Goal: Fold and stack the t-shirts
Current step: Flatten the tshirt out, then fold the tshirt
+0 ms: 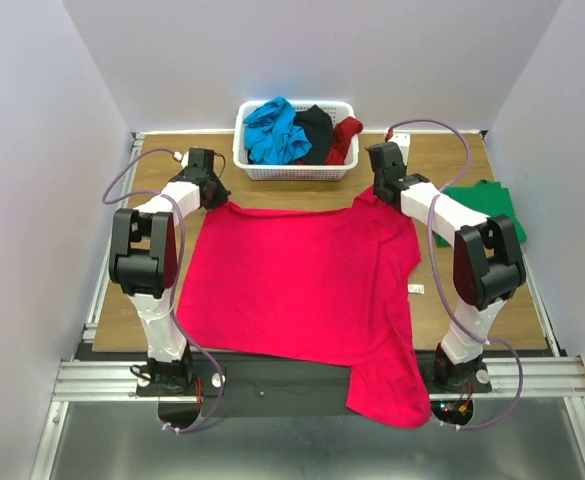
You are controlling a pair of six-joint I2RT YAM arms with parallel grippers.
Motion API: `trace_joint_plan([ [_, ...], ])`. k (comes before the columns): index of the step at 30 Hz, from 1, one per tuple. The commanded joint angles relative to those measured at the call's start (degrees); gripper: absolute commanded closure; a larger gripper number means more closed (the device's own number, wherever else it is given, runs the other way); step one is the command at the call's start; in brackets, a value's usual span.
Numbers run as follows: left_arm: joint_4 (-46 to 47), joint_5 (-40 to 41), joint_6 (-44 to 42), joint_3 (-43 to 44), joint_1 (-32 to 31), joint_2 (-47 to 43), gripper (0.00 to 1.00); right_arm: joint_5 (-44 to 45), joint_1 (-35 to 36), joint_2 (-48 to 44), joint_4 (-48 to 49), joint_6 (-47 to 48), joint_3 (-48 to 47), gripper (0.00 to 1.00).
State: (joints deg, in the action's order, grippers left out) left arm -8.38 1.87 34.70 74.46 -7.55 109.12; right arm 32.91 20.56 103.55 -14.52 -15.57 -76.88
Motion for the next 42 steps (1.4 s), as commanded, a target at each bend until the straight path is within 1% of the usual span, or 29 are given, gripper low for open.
trace_joint_plan([
  [1,3.72,-1.52,-2.0,4.2,1.57,0.12,1.0,-1.96,-1.57,0.86,5.47,1.42,-5.03,0.99],
  [4,3.46,-1.61,-2.7,6.31,2.19,1.35,1.0,-4.42,-2.54,2.27,5.73,1.86,-6.69,1.0],
  [5,3.29,-3.26,-2.79,7.45,2.45,2.31,1.0,-5.91,-3.15,3.14,5.82,2.12,-6.96,1.0],
  [7,2.23,-3.36,-2.97,8.77,3.42,3.46,1.0,-8.11,-4.03,4.64,5.91,2.3,-8.1,1.0],
  [11,2.23,-3.89,-3.49,9.3,4.21,3.91,1.0,-11.97,-4.56,6.75,5.82,3.0,-9.77,1.0],
  [14,1.79,-3.98,-3.94,9.39,4.56,3.99,1.0,-13.65,-4.56,6.84,5.82,2.92,-9.69,1.0],
  [17,2.05,-5.29,-4.02,8.78,4.74,3.73,1.0,-15.06,-4.56,4.83,5.82,2.3,-7.59,1.0],
  [21,2.32,-6.61,-4.38,6.94,4.74,2.42,1.0,-16.21,-4.56,-1.14,5.65,2.65,-0.84,1.0],
  [24,2.67,-6.88,-4.11,4.39,4.74,0.22,1.0,-17.25,-4.56,-6.33,3.64,2.57,2.43,1.0],
  [25,2.84,-6.88,-4.11,3.77,4.74,-1.09,1.0,-17.52,-4.56,-9.04,3.02,1.43,4.87,0.99],
  [28,2.58,-5.83,-3.76,0.7,4.83,-3.03,1.0,-19.1,-4.47,-12.92,0.91,0.02,8.4,1.0],
  [30,2.32,-5.12,-3.67,-2.63,4.83,-5.31,1.0,-19.72,-4.47,-17.48,-1.11,-2.17,12.0,1.0],
  [32,2.67,-5.03,-3.5,-3.44,4.83,-6.29,1.0,-20.51,-4.47,-18.46,-2.96,-2.71,12.81,0.99],
  [38,3.02,-5.03,-2.97,-8.97,5.0,-10.58,1.0,-28.58,-3.51,-25.32,-9.64,-3.59,17.55,1.0],
  [42,2.5,-3.72,-3.06,-11.43,5.35,-14.02,1.0,-30.26,-2.72,-29.45,-14.9,-4.64,19.22,1.0],
])
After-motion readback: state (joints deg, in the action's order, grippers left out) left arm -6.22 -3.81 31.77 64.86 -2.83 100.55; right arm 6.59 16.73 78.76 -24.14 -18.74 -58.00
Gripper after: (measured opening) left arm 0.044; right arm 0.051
